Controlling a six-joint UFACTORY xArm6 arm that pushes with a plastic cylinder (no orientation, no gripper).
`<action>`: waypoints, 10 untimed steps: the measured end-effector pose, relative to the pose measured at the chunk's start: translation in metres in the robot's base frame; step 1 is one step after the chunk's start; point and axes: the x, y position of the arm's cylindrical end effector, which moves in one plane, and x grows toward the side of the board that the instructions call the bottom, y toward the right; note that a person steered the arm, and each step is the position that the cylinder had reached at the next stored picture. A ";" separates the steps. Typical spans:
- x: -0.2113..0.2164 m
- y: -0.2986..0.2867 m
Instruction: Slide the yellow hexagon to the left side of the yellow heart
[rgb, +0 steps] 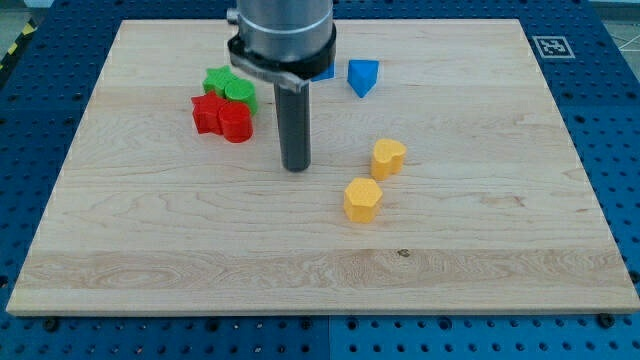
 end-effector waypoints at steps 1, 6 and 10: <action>0.043 0.000; 0.056 0.060; 0.018 0.089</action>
